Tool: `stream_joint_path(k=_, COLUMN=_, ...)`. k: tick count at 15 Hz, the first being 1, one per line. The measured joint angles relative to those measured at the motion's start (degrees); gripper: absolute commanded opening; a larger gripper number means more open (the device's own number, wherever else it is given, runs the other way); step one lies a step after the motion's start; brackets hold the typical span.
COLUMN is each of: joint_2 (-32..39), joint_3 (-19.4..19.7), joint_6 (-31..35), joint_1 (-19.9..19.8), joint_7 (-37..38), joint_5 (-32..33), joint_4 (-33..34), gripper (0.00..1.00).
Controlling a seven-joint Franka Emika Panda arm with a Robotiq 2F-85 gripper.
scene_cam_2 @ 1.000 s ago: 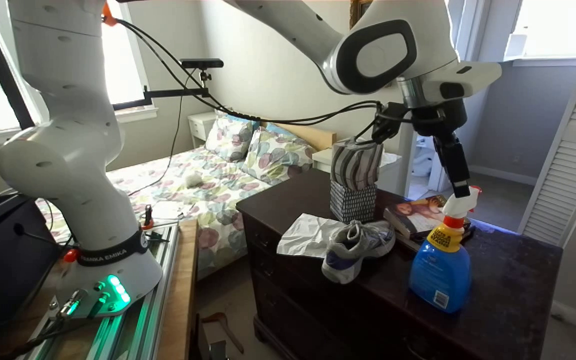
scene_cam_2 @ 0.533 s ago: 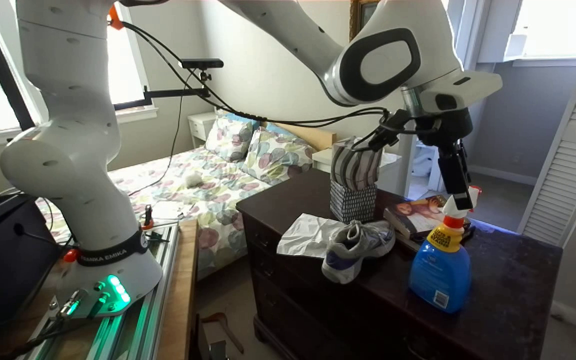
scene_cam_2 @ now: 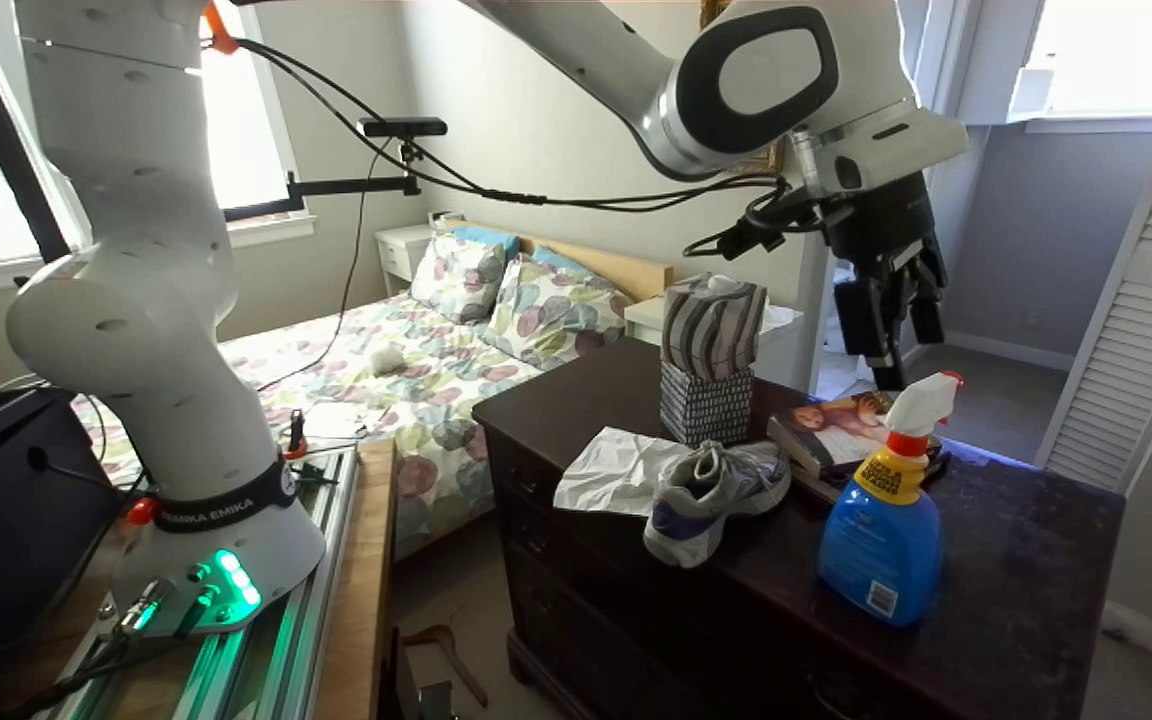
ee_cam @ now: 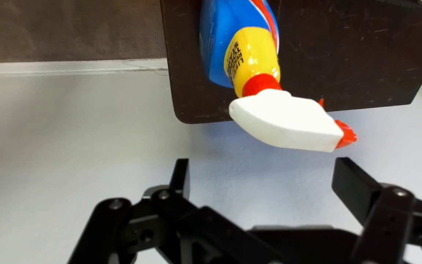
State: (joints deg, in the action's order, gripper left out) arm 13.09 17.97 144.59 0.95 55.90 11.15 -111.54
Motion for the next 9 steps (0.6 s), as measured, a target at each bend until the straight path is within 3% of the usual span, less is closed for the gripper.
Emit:
stream_joint_path(k=5, joint_2=-0.2, joint_3=-0.7, joint_6=-7.6, joint_1=-0.2, joint_7=9.3, joint_5=0.0, joint_4=1.4, gripper=1.00)
stream_joint_path(k=9, joint_2=0.4, joint_3=-1.7, joint_6=-9.4, joint_1=-0.5, joint_7=16.2, joint_5=0.0, joint_4=2.3, gripper=1.00)
